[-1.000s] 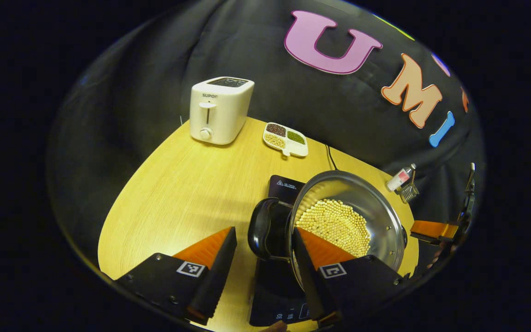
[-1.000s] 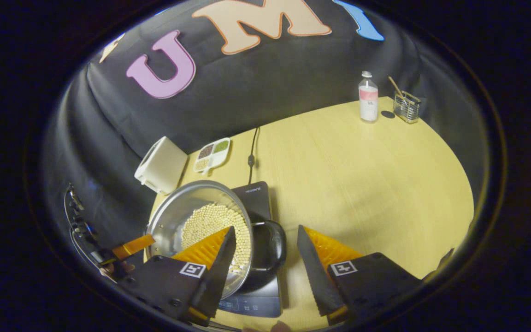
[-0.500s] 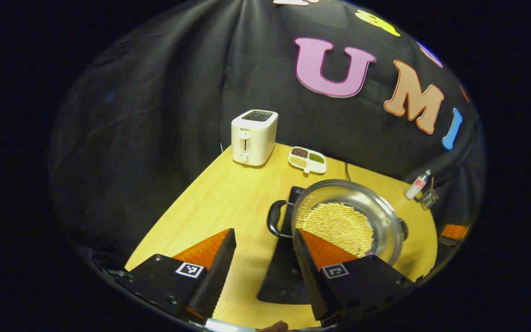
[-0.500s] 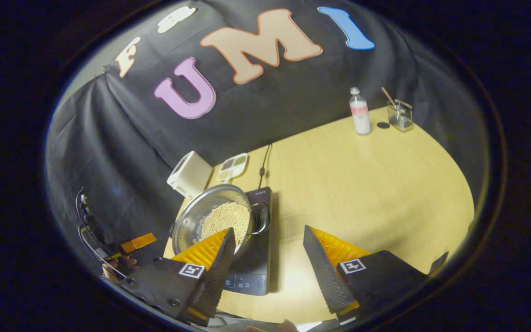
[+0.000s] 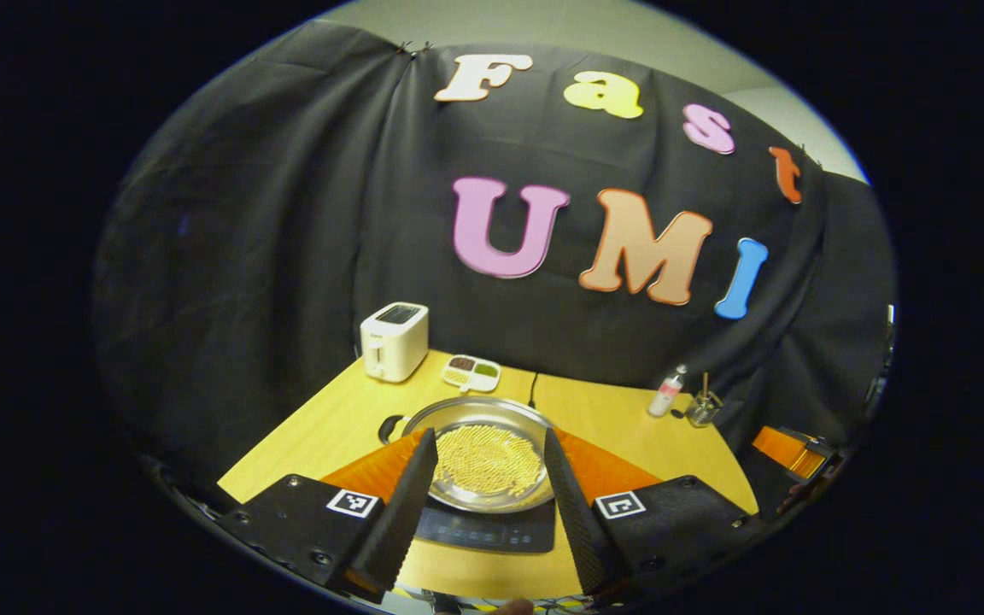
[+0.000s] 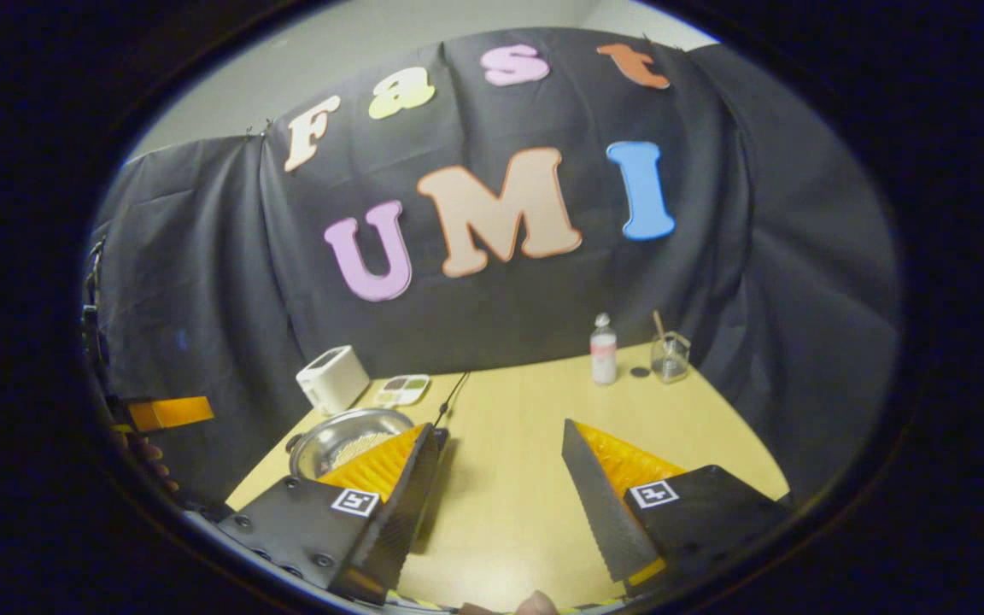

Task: First push the handle of the pot to place it horizontally, then grasp the pot with both hands and set it on the induction cooktop.

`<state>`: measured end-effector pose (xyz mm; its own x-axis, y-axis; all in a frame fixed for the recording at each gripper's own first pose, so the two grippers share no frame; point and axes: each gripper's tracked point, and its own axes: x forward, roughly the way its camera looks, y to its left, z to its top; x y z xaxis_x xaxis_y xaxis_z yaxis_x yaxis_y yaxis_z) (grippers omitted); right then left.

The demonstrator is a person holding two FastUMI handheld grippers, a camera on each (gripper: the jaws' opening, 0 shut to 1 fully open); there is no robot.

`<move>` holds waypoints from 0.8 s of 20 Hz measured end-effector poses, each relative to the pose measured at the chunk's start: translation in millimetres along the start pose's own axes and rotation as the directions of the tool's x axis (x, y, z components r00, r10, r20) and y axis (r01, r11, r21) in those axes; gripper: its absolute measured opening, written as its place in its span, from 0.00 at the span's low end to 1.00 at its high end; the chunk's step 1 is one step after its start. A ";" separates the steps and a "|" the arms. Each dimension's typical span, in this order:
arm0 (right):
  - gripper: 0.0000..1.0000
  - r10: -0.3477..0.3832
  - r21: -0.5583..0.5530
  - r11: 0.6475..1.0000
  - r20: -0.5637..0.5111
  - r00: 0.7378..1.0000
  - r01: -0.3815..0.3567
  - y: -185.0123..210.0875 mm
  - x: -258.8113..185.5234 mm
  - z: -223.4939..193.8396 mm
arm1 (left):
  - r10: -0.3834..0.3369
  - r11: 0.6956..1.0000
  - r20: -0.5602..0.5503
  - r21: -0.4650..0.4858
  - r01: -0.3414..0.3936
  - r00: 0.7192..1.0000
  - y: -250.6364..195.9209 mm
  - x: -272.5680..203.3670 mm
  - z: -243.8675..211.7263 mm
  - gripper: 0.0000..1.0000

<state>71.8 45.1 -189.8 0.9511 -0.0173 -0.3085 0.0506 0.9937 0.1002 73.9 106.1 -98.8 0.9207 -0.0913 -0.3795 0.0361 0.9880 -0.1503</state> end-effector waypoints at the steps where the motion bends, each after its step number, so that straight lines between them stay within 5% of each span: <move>1: 0.90 -0.012 -0.007 1.000 0.050 0.999 0.013 -5.5 -8.6 17.7 | -0.023 1.000 0.036 0.021 0.023 0.999 -15.1 -3.0 15.0 0.77; 3: 0.81 -0.026 -0.018 0.999 0.136 0.990 0.029 -11.1 -28.3 46.4 | -0.085 0.996 0.099 0.033 0.082 0.991 -44.6 -14.2 35.7 0.77; 5: 0.82 -0.042 -0.009 0.999 0.173 0.984 0.044 -14.4 -43.6 55.3 | -0.133 0.991 0.105 0.019 0.132 0.986 -65.3 -27.1 36.4 0.76; 11: 0.89 -0.097 -0.049 0.993 0.183 0.978 0.107 -17.1 -69.3 56.2 | -0.130 0.985 0.184 0.135 0.106 0.974 -68.0 -34.4 44.9 0.72; 16: 0.95 -0.078 -0.101 0.990 0.210 0.975 0.101 2.8 -78.1 69.8 | -0.112 0.988 0.263 0.130 0.080 0.958 -64.3 -42.4 64.1 0.88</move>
<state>19.0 41.4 -99.4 0.9870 -0.1173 -0.1097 0.1150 0.9930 -0.0273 57.4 54.4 -14.5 0.9804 -0.1655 -0.1069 0.1598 0.9853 -0.0601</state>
